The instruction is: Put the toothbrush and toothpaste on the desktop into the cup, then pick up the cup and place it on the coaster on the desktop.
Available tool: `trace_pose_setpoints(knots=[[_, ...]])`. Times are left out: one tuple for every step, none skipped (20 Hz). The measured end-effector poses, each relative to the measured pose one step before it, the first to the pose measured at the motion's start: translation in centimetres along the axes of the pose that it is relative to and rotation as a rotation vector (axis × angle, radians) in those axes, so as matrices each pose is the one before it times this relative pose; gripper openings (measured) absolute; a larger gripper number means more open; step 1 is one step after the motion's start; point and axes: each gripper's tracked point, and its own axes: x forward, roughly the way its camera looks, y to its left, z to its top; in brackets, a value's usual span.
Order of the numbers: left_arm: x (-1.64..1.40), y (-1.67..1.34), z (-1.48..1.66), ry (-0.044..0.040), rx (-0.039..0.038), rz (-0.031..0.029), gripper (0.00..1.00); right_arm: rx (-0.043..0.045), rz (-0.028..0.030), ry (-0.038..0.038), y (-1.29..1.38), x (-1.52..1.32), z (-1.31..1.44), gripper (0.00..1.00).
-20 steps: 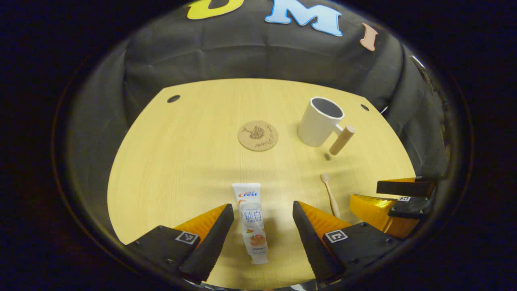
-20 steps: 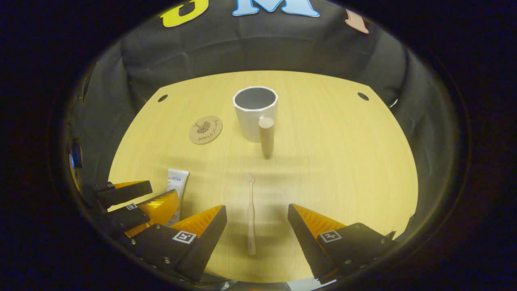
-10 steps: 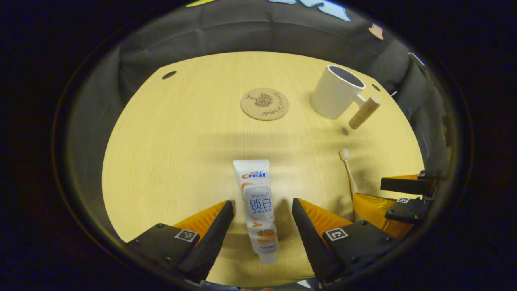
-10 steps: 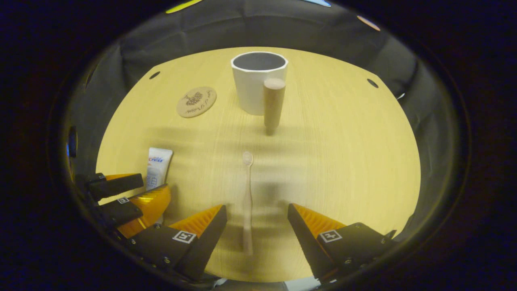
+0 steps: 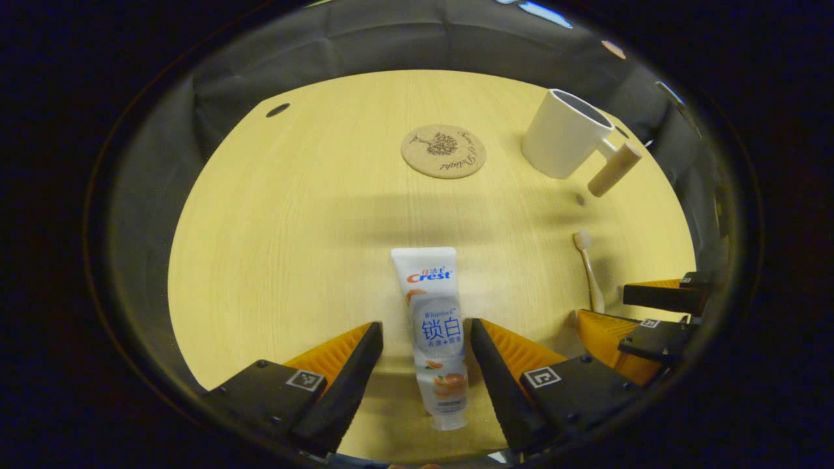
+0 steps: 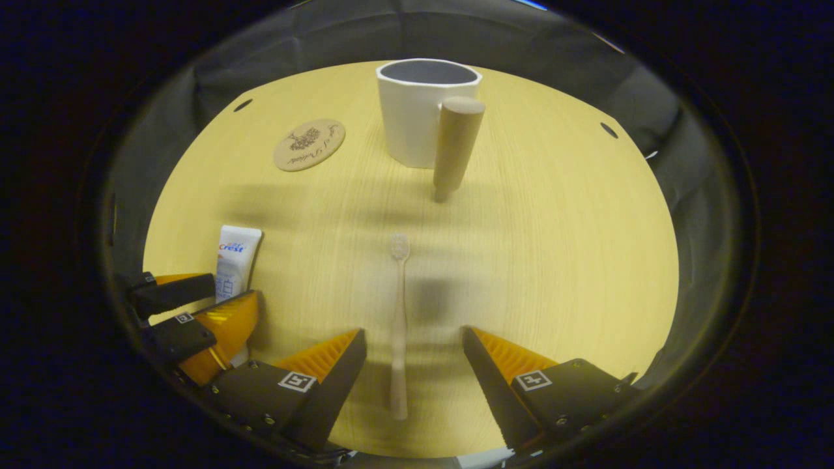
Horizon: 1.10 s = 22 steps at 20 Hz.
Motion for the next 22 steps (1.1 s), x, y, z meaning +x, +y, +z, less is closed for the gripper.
trace_pose_setpoints(knots=[[0.044, -0.055, 0.054, -0.00044, 0.00408, 0.00458, 0.95, 0.00319, 0.0026, -0.00094, 0.185, -0.052, 0.02, 0.94], [0.049, -0.009, -0.014, -0.00039, -0.00098, 0.00221, 0.95, 0.00198, 0.00071, -0.0024, 0.078, 0.11, 0.069, 0.93], [-0.073, -0.038, 0.084, -0.00124, -0.00249, 0.0, 0.94, 0.00355, 0.00227, 0.00218, 0.029, -0.022, 0.024, 0.93], [0.056, 0.017, -0.049, 0.00263, -0.00165, 0.00031, 0.94, 0.00516, 0.00335, -0.00192, -0.012, 0.048, 0.099, 0.93], [0.012, -0.018, 0.054, -0.00039, 0.00056, 0.00053, 0.94, 0.00285, -0.00075, 0.00215, -0.034, 0.21, -0.011, 0.93], [-0.042, 0.032, -0.074, 0.00125, 0.00147, 0.00091, 0.94, 0.00042, -0.00045, -0.00208, 0.069, -0.188, -0.027, 0.91], [0.021, -0.002, 0.091, -0.00013, -0.00112, 0.00084, 0.95, -0.00167, -0.0002, 0.00068, 0.037, 0.001, 0.05, 0.9], [0.017, -0.061, -0.045, -0.00058, -0.0018, -0.00026, 0.88, 0.0006, 0.00122, 0.00244, 0.084, 0.05, -0.096, 0.87], [-0.085, 0.015, 0.037, 0.00422, 0.00209, 0.00031, 0.95, -0.00105, 0.00059, 0.00654, 0.033, -0.005, -0.044, 0.83], [0.103, -0.081, -0.035, 0.00122, 0.00466, -0.0002, 0.95, 0.00104, 0.00257, 0.00893, 0.045, -0.046, -0.264, 0.77], [0.041, -0.134, 0.028, 0.00152, 0.00361, 0.00046, 0.92, -0.00087, 0.00012, 0.00449, 0.049, -0.17, -0.017, 0.73], [-0.085, -0.143, 0.057, -0.0015, 0.00583, -0.00195, 0.91, -0.00142, 0.00098, 0.00212, 0.076, 0.223, -0.116, 0.6], [0.003, -0.139, 0.113, -0.00188, 0.00348, -0.00179, 0.78, -0.00409, 0.00278, 0.00616, 0.017, -0.074, -0.027, 0.53], [0.099, -0.192, 0.015, 0.00377, 0.00367, -0.00256, 0.73, -0.00174, 0.0014, 0.00873, 0.036, 0.026, -0.143, 0.52], [0.034, -0.106, 0.083, -0.00157, 0.0046, -0.00196, 0.73, -0.00011, 0.00151, 0.00647, 0.023, 0.014, 0.038, 0.52], [0.092, 0.013, -0.116, 0.00242, 0.00016, 0.00104, 0.65, -0.00175, 0.00093, 0.00524, 0.004, 0.049, -0.057, 0.52], [-0.05, -0.086, 0.195, 0.00248, 0.00116, 0.00207, 0.57, -0.00224, 0.0015, 0.00539, 0.021, -0.073, -0.004, 0.52], [-0.022, -0.007, -0.003, 0.00354, 0.00002, -0.00021, 0.57, 0.01308, -0.01901, -0.01188, -0.299, -0.21, 0.298, 0.52], [-0.004, 0.05, 0.042, -0.00111, -0.00263, 0.00098, 0.51, 0.02192, -0.00158, 0.00196, -0.001, 0.105, -0.126, 0.31], [-0.158, -0.11, -0.077, -0.0035, -0.00685, -0.00127, 0.51, 0.00258, 0.00708, 0.0138, 0.168, -0.016, -0.124, 0.11], [0.19, -0.011, 0.074, 0.0039, 0.00043, -0.00036, 0.48, 0.00137, 0.00254, 0.00429, -0.036, 0.01, -0.086, 0.11], [0.035, 0.034, -0.022, 0.00351, 0.00239, 0.00159, 0.43, 0.00034, 0.00307, -0.00045, 0.041, -0.027, 0.041, 0.12]])
